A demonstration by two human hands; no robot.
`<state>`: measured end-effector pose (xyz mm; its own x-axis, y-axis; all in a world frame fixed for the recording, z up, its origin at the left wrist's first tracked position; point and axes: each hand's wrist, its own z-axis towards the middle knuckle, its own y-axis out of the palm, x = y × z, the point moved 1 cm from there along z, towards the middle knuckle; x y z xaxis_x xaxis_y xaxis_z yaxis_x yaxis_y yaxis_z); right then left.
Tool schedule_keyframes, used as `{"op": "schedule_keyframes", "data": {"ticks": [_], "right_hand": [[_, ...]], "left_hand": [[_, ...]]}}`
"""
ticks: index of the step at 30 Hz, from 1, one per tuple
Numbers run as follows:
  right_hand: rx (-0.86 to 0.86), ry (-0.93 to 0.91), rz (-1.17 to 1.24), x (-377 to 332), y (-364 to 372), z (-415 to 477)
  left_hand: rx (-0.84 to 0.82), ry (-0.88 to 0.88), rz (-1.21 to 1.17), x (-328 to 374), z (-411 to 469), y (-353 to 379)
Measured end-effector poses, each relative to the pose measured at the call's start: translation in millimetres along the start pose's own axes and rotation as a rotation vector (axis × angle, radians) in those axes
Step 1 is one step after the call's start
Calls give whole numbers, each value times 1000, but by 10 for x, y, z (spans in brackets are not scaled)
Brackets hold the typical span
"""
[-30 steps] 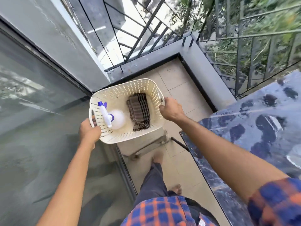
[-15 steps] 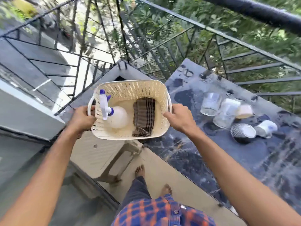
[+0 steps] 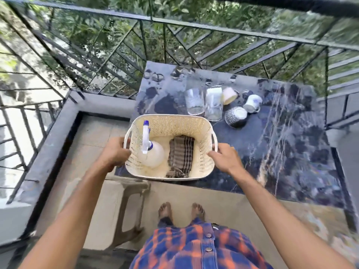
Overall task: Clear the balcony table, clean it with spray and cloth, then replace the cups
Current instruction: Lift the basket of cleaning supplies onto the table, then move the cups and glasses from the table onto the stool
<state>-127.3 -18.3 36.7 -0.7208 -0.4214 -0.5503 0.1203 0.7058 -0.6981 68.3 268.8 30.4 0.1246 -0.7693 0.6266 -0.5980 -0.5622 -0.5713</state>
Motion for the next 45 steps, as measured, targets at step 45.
{"op": "schedule_keyframes", "data": {"ticks": [45], "right_hand": [[9,185,278,162,-375,2286]], "left_hand": [[118,-191,-22,2254,1847,1764]]}}
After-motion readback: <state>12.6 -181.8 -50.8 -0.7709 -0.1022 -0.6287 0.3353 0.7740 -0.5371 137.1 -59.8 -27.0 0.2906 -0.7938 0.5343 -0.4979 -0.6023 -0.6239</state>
